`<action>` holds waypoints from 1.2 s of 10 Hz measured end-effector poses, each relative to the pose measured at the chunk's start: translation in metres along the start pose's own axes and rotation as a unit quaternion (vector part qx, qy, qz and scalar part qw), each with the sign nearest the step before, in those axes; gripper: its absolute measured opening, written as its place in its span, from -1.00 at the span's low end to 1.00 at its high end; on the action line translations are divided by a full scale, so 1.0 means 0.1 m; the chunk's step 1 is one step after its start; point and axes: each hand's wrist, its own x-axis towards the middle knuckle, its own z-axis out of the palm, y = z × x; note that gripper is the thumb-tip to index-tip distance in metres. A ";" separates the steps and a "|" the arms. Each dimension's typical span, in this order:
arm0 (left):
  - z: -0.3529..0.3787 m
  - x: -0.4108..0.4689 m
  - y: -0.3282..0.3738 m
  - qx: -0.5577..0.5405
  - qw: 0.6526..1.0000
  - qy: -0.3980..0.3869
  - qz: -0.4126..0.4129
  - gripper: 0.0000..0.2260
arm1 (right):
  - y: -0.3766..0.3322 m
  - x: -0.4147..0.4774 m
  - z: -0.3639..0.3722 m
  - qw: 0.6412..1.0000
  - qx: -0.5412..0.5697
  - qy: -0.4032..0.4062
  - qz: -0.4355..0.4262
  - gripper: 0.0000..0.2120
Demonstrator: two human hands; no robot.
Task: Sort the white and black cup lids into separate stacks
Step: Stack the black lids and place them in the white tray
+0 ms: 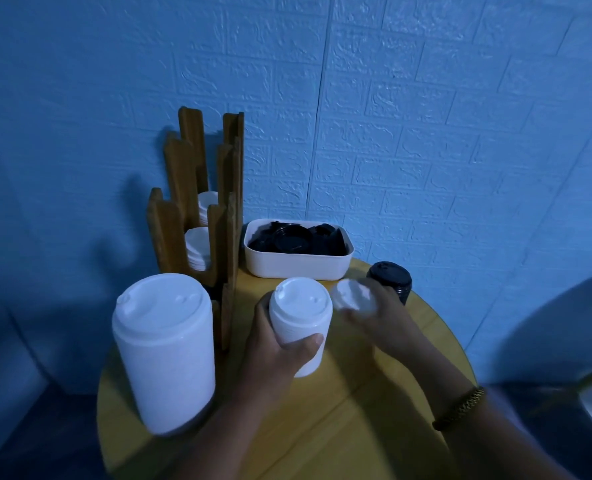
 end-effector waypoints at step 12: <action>-0.02 -0.02 0.11 0.120 0.991 -0.032 -0.053 -0.30 | -0.92 -0.47 0.08 0.992 0.030 -0.055 -0.106 -0.22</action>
